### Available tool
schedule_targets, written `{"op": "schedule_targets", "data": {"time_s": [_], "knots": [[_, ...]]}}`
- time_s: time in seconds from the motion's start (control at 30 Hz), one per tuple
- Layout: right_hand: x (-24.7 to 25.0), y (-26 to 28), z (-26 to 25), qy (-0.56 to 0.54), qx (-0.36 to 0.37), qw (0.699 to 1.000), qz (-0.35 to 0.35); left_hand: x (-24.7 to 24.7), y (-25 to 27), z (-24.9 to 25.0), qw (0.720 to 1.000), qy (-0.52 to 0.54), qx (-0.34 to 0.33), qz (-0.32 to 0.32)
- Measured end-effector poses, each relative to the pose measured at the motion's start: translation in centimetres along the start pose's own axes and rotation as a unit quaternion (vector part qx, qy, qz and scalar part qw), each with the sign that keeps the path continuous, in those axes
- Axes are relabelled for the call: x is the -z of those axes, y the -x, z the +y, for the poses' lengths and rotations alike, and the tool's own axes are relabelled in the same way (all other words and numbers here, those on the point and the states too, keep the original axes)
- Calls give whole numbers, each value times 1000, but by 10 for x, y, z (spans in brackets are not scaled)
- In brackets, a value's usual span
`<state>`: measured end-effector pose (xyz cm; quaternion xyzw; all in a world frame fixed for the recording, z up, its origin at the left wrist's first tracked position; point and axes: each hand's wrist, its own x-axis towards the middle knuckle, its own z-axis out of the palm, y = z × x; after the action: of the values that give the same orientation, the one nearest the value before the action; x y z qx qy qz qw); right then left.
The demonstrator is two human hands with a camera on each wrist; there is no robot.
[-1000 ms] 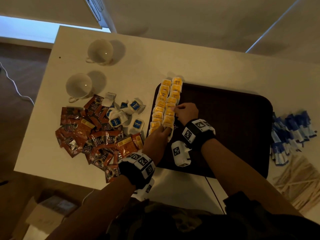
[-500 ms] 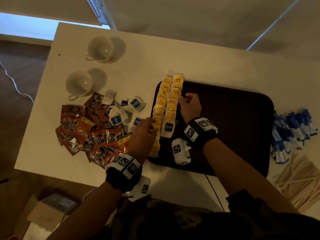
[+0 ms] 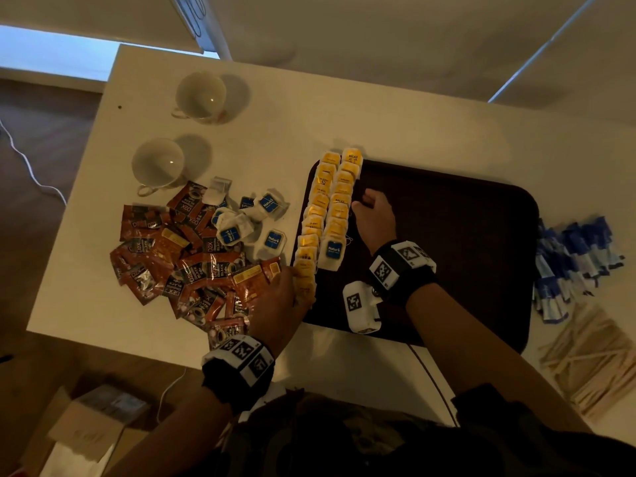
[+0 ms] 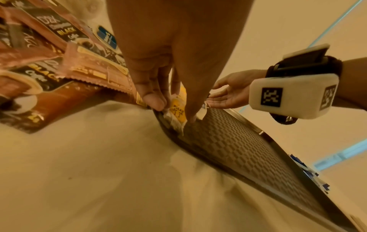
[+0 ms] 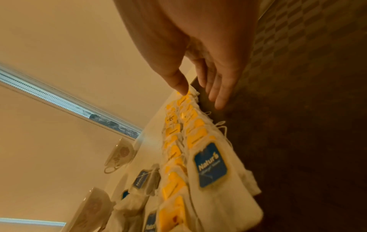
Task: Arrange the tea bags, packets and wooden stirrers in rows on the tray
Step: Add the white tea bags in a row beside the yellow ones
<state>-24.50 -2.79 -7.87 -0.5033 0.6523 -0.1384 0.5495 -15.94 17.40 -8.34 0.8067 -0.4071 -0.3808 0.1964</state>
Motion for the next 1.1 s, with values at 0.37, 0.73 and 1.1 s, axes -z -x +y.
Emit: {"op": "schedule_targets", "data": {"time_s": [0.37, 0.73, 1.1], "knots": [[-4, -7, -25, -110, -5, 990, -89, 13, 0, 3, 1000, 4, -2, 26], [1, -5, -30, -96, -3, 993, -72, 44, -23, 1, 990, 59, 34, 126], [16, 38, 6, 24, 29, 991, -126, 114, -121, -2, 994, -107, -24, 10]]}}
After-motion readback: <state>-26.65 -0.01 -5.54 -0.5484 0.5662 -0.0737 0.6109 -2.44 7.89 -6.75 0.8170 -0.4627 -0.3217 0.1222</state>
